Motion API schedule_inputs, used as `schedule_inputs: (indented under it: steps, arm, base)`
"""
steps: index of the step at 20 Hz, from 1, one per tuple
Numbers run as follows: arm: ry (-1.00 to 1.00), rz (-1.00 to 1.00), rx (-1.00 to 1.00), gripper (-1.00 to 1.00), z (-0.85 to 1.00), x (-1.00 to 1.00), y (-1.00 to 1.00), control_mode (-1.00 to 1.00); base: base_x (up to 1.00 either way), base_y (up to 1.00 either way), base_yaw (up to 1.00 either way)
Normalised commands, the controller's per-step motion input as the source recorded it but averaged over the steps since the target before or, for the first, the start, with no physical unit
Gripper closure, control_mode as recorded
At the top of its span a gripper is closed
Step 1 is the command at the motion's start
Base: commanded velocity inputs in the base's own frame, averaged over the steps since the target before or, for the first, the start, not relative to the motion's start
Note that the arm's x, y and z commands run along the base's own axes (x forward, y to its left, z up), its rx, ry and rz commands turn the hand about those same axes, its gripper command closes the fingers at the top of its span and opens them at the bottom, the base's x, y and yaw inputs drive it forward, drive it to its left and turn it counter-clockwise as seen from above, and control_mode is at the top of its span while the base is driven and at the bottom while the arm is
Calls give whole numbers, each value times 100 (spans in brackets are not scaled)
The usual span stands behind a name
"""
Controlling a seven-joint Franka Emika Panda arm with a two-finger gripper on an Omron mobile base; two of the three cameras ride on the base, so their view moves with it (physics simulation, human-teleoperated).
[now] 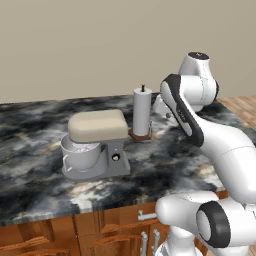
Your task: Navigate to the coffee machine.
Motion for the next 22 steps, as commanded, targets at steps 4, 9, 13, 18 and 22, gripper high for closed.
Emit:
schedule_inputs:
  steps: [4, 9, 13, 18, 22]
  arm:
    - [0, 0, 0, -100, 0, -22, 0, -100]
    - [0, 0, 0, -100, 0, -86, 0, -100]
    - [-19, 0, 0, -100, 0, -97, 0, -100]
    - [-50, -1, -5, -100, 0, -80, 0, 100]
    - [0, 0, 0, -100, 0, 0, 0, 100]
  base:
    - [0, 0, 0]
    - [0, 0, 0]
    - [0, 0, 0]
    - [-20, 0, -1]
    - [-78, 0, 0]
